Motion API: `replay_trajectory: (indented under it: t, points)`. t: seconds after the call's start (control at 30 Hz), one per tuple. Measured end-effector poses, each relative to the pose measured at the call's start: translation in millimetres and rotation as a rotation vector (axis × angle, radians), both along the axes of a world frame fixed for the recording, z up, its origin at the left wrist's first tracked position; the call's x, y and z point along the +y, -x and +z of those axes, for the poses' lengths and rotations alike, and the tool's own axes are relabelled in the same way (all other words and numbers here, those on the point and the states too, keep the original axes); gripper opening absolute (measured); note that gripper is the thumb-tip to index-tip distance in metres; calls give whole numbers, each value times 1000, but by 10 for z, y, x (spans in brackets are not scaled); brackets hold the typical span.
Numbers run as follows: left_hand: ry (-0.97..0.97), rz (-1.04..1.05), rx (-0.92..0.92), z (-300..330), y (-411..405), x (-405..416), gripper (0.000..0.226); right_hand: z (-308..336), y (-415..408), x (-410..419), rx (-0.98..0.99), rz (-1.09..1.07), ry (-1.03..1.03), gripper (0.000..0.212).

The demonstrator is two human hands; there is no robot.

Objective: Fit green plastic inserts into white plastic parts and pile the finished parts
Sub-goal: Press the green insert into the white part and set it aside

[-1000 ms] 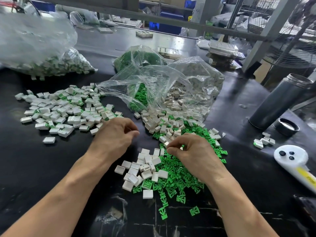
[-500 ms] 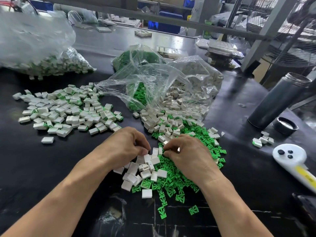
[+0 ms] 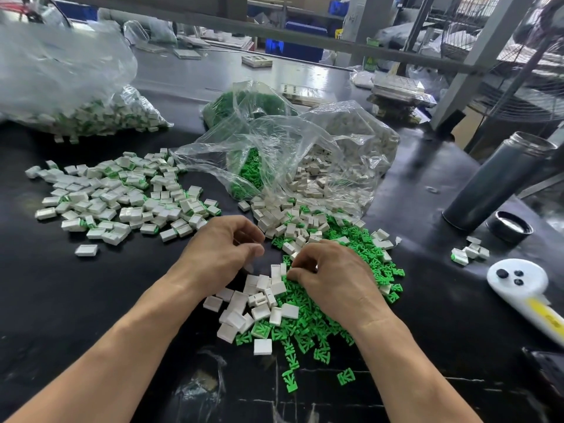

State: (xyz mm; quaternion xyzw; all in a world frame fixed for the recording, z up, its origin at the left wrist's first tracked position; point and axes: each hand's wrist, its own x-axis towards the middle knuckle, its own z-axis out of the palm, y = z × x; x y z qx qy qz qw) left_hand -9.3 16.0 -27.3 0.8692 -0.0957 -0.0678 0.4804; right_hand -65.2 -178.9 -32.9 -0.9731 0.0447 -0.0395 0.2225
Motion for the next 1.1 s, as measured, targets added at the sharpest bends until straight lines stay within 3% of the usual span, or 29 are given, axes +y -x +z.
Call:
replay_trajectory:
  t: [0.57, 0.77, 0.87, 1.1]
  points:
    - [416, -11, 141, 4, 45, -38, 13, 112, -45, 156, 84, -41, 94, 26]
    - [464, -63, 126, -14, 44, -33, 15, 85, 2, 166, -9, -11, 86, 19]
    - [507, -72, 120, -9, 37, -36, 16, 59, 9, 131, -110, -41, -36, 17]
    - [601, -72, 135, 7, 50, -76, 18, 13, 23, 110, -280, -62, -559, 7]
